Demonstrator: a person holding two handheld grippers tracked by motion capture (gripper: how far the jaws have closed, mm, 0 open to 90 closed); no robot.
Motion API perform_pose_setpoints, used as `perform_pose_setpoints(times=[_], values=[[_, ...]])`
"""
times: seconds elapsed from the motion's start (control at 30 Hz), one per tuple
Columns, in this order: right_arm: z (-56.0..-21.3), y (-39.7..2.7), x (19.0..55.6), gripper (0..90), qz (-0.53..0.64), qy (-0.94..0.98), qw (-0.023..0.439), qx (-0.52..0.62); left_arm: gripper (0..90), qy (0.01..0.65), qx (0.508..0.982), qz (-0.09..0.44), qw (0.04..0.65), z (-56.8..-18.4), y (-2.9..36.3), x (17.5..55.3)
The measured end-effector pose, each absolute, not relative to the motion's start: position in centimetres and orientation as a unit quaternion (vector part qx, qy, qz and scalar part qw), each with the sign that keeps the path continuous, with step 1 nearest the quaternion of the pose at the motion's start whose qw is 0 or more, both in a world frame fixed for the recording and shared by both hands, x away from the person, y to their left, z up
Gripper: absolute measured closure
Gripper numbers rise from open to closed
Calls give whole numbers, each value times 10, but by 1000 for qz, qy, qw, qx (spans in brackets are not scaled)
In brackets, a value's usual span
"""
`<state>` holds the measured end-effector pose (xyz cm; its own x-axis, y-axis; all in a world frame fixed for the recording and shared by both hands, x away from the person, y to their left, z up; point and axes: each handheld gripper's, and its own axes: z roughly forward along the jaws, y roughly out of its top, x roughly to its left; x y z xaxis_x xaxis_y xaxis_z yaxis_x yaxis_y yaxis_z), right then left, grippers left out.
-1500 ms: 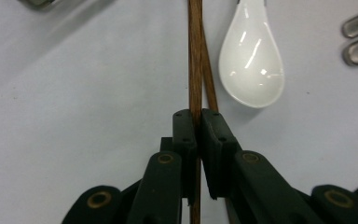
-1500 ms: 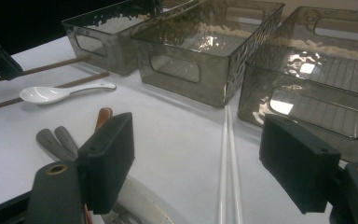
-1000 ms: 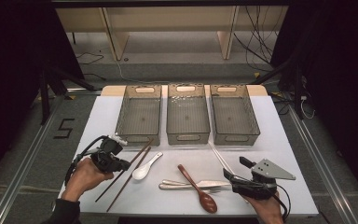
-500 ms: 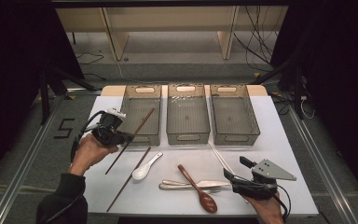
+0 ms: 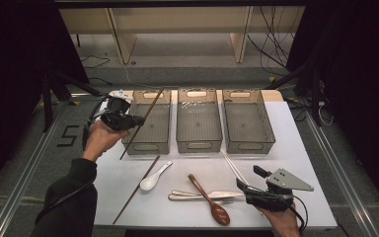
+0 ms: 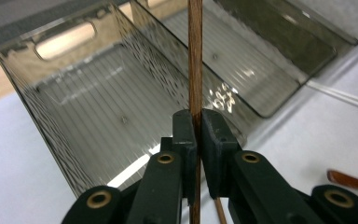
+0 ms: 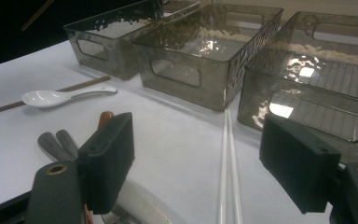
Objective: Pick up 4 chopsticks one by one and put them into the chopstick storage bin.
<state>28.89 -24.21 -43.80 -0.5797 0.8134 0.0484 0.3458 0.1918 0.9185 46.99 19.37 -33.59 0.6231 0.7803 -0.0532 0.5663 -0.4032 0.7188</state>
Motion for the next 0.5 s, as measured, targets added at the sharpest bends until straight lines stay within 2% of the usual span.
perform_pose_setpoints(times=[0.5], values=[[-438, -243, 289, 269, 500, 735, 234, 394, 840, 403, 816, 174, 377, -328, 184, 501]])
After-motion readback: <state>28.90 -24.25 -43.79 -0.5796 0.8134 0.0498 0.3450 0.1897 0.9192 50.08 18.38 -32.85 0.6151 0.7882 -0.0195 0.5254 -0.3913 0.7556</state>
